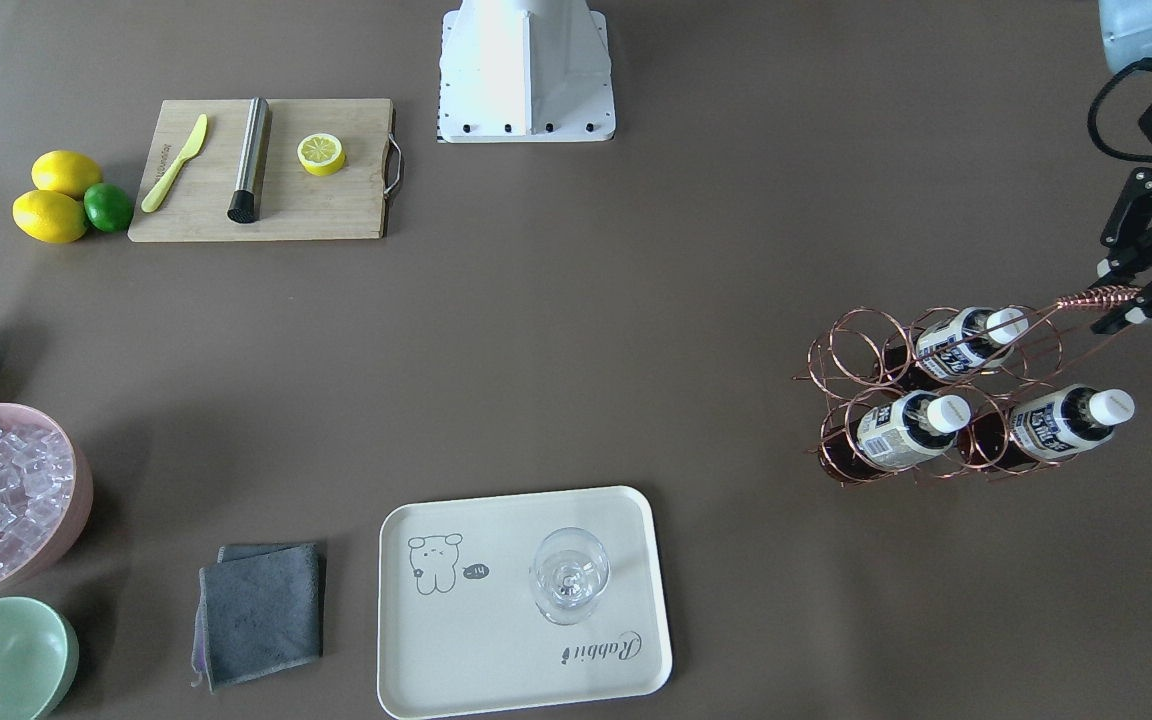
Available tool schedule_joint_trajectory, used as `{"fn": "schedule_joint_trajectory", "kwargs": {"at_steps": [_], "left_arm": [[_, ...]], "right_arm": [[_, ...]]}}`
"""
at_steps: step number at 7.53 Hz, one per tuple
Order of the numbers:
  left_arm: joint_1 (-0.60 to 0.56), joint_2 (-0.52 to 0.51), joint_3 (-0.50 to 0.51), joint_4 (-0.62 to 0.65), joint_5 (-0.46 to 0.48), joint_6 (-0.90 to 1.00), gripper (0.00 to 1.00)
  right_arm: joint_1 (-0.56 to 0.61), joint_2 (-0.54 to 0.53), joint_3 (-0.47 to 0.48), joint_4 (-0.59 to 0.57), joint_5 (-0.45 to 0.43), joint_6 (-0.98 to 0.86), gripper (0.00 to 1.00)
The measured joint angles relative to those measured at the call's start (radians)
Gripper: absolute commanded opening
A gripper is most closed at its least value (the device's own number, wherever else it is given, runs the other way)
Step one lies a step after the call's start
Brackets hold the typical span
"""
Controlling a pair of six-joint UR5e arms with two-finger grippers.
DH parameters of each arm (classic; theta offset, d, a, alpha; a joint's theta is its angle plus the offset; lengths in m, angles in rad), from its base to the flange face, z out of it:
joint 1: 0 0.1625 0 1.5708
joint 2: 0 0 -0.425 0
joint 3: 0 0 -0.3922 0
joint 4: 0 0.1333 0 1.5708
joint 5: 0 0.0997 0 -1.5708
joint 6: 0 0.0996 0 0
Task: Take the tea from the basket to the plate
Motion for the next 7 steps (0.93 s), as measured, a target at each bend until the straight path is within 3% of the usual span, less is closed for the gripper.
{"fn": "schedule_joint_trajectory", "kwargs": {"at_steps": [7], "left_arm": [[0.392,-0.287,-0.044,0.002,0.172,-0.496,0.00]], "right_arm": [[0.002,0.000,0.000,0.000,0.001,0.000,1.00]]}}
